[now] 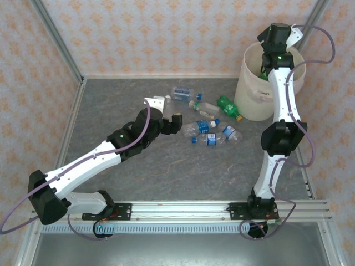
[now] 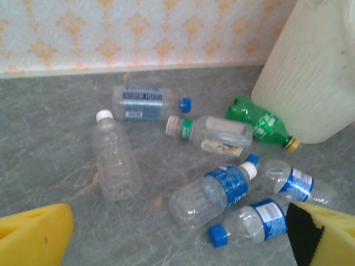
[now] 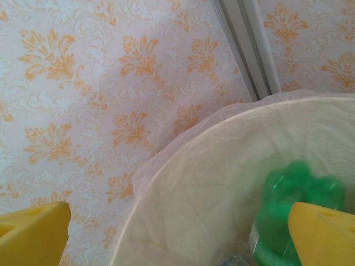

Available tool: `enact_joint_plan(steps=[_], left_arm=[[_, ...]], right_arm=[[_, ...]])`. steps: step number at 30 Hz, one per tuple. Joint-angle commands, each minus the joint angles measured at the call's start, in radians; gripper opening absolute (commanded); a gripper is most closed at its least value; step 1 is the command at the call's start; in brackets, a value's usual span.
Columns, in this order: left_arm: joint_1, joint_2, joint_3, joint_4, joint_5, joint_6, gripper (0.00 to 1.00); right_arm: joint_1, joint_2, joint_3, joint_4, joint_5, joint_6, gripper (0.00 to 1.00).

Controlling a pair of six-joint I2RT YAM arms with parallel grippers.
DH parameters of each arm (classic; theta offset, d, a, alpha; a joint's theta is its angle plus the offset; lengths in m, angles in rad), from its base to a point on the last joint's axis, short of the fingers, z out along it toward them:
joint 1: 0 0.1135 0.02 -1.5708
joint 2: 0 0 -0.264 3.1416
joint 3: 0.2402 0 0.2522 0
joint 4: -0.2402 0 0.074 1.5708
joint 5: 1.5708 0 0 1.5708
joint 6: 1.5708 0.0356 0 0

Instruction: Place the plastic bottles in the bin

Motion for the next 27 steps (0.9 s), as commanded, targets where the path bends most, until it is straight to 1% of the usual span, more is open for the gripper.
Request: enact_joint_plan(steps=[1,7,12,15,17,21,27], left_arm=[[0.003,0.004,-0.027,0.039,0.014,-0.023,0.99],[0.003,0.054,-0.039,0.078,0.083,-0.034,0.99],[0.003,0.118,-0.027,0.095,0.147,-0.029,0.98],[0.003,0.163,-0.005,0.086,0.163,-0.022,0.97],[0.003,0.186,0.017,0.07,0.15,-0.018,0.96],[0.004,0.197,0.025,0.077,0.109,-0.016,0.98],[0.027,0.211,0.034,0.071,0.08,-0.03,0.99]], right_arm=[[0.008,-0.157,-0.065,-0.035,-0.026,-0.017,1.0],[0.037,-0.397,-0.351,0.041,-0.096,-0.037,1.0],[0.087,-0.556,-0.529,0.043,-0.139,-0.062,1.0],[0.121,-0.643,-0.632,0.041,-0.174,-0.071,1.0],[0.149,-0.697,-0.702,0.046,-0.206,-0.075,1.0],[0.23,-0.778,-0.837,0.042,-0.229,-0.065,1.0],[0.342,-0.826,-1.009,0.06,-0.224,0.004,1.0]])
